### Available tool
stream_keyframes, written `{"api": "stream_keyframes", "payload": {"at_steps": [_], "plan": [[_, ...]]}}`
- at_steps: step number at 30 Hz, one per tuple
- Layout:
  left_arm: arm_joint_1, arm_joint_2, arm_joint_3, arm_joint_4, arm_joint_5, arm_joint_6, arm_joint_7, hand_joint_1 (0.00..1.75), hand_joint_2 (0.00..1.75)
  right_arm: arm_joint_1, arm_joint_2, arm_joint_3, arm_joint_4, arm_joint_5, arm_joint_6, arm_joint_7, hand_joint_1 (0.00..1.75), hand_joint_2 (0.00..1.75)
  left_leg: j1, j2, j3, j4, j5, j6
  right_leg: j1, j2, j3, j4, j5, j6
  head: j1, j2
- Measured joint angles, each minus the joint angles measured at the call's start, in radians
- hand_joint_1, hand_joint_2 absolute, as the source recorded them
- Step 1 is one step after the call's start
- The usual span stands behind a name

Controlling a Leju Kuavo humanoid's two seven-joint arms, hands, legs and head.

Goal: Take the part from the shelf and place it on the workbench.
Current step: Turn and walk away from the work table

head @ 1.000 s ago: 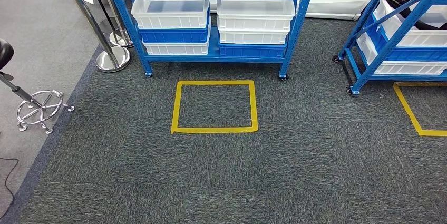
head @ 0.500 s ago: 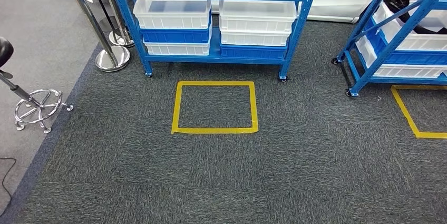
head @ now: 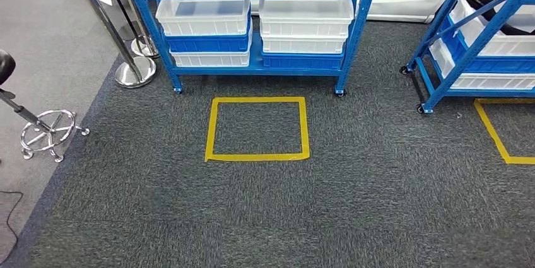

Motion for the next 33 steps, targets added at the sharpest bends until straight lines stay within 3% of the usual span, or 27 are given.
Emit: {"api": "stream_keyframes", "payload": {"at_steps": [3, 4, 5, 7, 9, 11, 13, 16, 17, 20, 27, 33], "plan": [[0.001, 0.0, 0.0, 0.001, 0.001, 0.0, 0.001, 0.0, 0.0, -0.001, 0.0, -0.001, 0.0, 0.0, 0.0, 0.0, 0.0, 0.0, 0.005, 0.0, -0.104, 0.187, -0.073, -0.011, 0.001, -0.002, 0.007, -0.002, -0.006, -0.008, 0.0, 0.0], [0.002, 0.0, 0.0, 0.001, 0.004, 0.001, 0.004, 0.0, 0.0, -0.001, 0.0, -0.001, 0.0, 0.0, 0.0, 0.0, 0.0, 0.44, 0.006, 0.0, -0.128, 0.218, -0.07, -0.012, 0.001, -0.001, 0.011, -0.001, -0.01, -0.009, 0.0, 0.0], [0.003, 0.0, 0.001, 0.002, 0.007, 0.002, 0.009, 0.0, 0.0, 0.0, 0.0, -0.002, 0.0, 0.0, 0.001, 0.0, 0.0, 0.87, 0.006, 0.0, -0.133, 0.209, -0.045, -0.011, 0.001, -0.001, 0.016, -0.001, -0.014, -0.008, 0.0, 0.0], [0.004, 0.0, 0.003, 0.003, 0.017, 0.005, 0.026, 0.0, 0.0, 0.001, 0.0, -0.002, 0.0, 0.0, 0.003, -0.002, 0.0, 1.75, 0.007, 0.0, -0.099, 0.097, 0.043, -0.004, 0.001, 0.0, 0.031, -0.001, -0.024, -0.005, 0.0, 0.0], [0.003, 0.0, 0.007, 0.003, 0.022, 0.012, 0.04, 0.0, 0.0, -0.001, 0.001, -0.003, 0.001, 0.003, 0.005, -0.01, 0.0, 0.87, 0.002, 0.0, -0.057, -0.01, 0.094, 0.005, 0.004, 0.002, 0.038, -0.001, -0.033, 0.002, 0.0, 0.0], [0.002, -0.001, 0.01, 0.004, 0.023, 0.016, 0.044, 0.0, 0.0, -0.003, 0.001, -0.003, 0.002, 0.006, 0.005, -0.035, 0.0, 0.0, -0.002, -0.002, -0.044, -0.042, 0.097, 0.008, 0.008, 0.002, 0.038, -0.002, -0.036, 0.007, 0.0, 0.0], [0.003, -0.002, 0.011, 0.004, 0.023, 0.017, 0.04, 0.0, 0.0, -0.003, 0.001, -0.003, 0.002, 0.011, 0.006, -0.081, 0.0, 0.0, -0.001, -0.003, -0.043, -0.049, 0.099, 0.007, 0.008, 0.001, 0.04, -0.004, -0.038, 0.004, 0.001, 0.0], [0.003, -0.002, 0.014, 0.004, 0.025, 0.018, 0.023, 0.0, 1.31, -0.003, 0.001, -0.002, 0.002, 0.024, 0.013, -0.141, 0.0, 0.0, -0.003, -0.004, -0.041, -0.05, 0.097, 0.009, 0.007, 0.0, 0.045, -0.012, -0.038, 0.003, 0.001, 0.0], [0.002, -0.003, 0.015, 0.004, 0.025, 0.017, 0.019, 0.0, 1.75, -0.003, 0.001, -0.002, 0.002, 0.024, 0.017, -0.147, 0.0, 0.44, -0.003, -0.004, -0.04, -0.05, 0.095, 0.011, 0.007, 0.0, 0.047, -0.015, -0.038, 0.004, 0.001, 0.0], [0.0, -0.004, 0.019, 0.004, 0.025, 0.017, 0.019, 0.0, 1.75, -0.003, 0.001, -0.004, 0.002, 0.013, 0.027, -0.128, 0.0, 1.75, -0.003, -0.004, -0.038, -0.05, 0.093, 0.016, 0.007, 0.0, 0.052, -0.021, -0.036, 0.01, 0.001, 0.0], [0.0, -0.004, 0.023, 0.004, 0.024, 0.015, 0.023, 0.0, 1.75, -0.003, 0.001, -0.011, 0.002, 0.005, 0.038, -0.112, 0.0, 1.75, -0.003, -0.004, -0.037, -0.049, 0.093, 0.019, 0.007, 0.0, 0.054, -0.024, -0.033, 0.02, 0.001, 0.0], [0.0, -0.004, 0.029, 0.004, 0.025, 0.012, 0.019, 0.0, 1.75, -0.003, 0.001, -0.014, 0.002, 0.011, 0.048, -0.141, 0.0, 1.75, -0.003, -0.004, -0.035, -0.049, 0.094, 0.019, 0.008, 0.0, 0.054, -0.024, -0.033, 0.021, 0.001, 0.0]]}}
